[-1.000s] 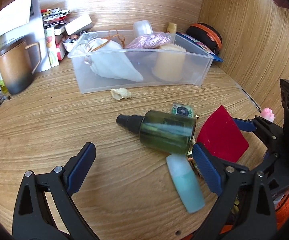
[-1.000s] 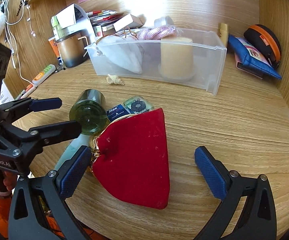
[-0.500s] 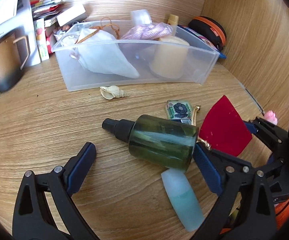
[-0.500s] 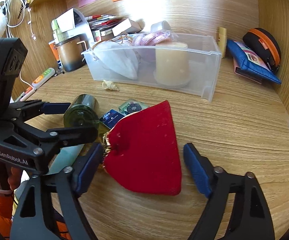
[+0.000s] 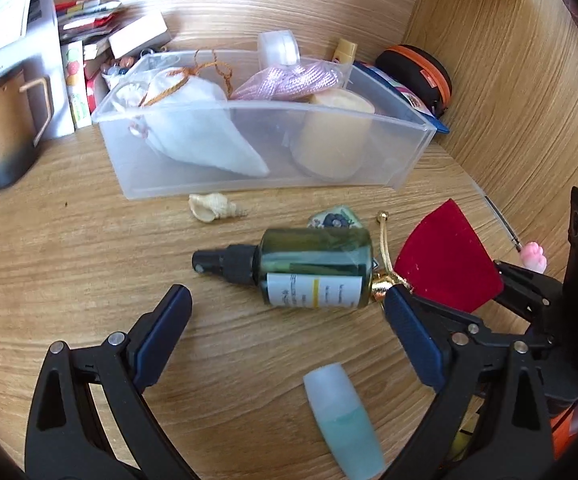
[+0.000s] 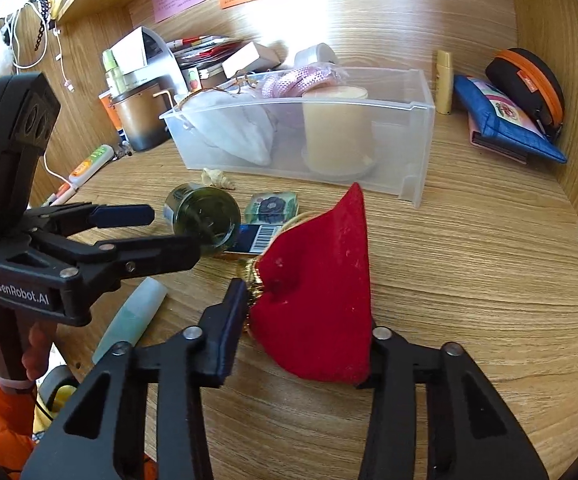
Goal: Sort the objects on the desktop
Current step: 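Close right gripper on the red velvet pouch while left gripper approaches the green bottle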
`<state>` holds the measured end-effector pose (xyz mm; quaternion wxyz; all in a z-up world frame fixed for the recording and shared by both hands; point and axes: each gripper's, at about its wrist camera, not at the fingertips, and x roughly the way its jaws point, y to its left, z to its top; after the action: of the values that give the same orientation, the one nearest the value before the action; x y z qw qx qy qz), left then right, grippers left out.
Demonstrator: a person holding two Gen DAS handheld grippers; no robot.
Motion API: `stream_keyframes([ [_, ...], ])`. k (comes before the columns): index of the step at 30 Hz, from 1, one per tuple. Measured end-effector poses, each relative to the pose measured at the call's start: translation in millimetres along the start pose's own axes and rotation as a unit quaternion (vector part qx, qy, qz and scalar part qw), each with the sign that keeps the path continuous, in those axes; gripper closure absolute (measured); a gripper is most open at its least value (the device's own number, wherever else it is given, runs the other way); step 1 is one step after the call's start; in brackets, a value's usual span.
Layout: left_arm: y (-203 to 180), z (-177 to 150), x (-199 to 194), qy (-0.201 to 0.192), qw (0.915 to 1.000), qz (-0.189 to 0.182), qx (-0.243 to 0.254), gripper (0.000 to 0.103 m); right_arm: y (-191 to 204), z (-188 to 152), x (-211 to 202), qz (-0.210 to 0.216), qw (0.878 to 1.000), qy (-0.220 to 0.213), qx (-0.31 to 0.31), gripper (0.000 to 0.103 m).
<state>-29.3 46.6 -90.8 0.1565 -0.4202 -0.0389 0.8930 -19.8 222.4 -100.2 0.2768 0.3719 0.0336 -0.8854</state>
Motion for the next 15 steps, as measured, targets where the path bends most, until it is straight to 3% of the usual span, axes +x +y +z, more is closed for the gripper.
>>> stream_keyframes([
  [6, -3.8, 12.0, 7.1, 0.0, 0.9998, 0.016, 0.007, 0.005, -7.7, 0.4, -1.4, 0.004, 1.0, -0.003, 0.01, 0.073],
  [10, -1.9, 14.8, 23.3, 0.034, 0.9994, 0.008, -0.007, 0.005, -17.4, 1.0, -3.2, 0.012, 1.0, -0.004, 0.023, 0.076],
  [15, -2.6, 17.6, 28.6, 0.03, 0.9991, 0.029, -0.002, 0.005, -24.5, -0.1, -6.4, 0.013, 1.0, -0.007, 0.026, 0.076],
])
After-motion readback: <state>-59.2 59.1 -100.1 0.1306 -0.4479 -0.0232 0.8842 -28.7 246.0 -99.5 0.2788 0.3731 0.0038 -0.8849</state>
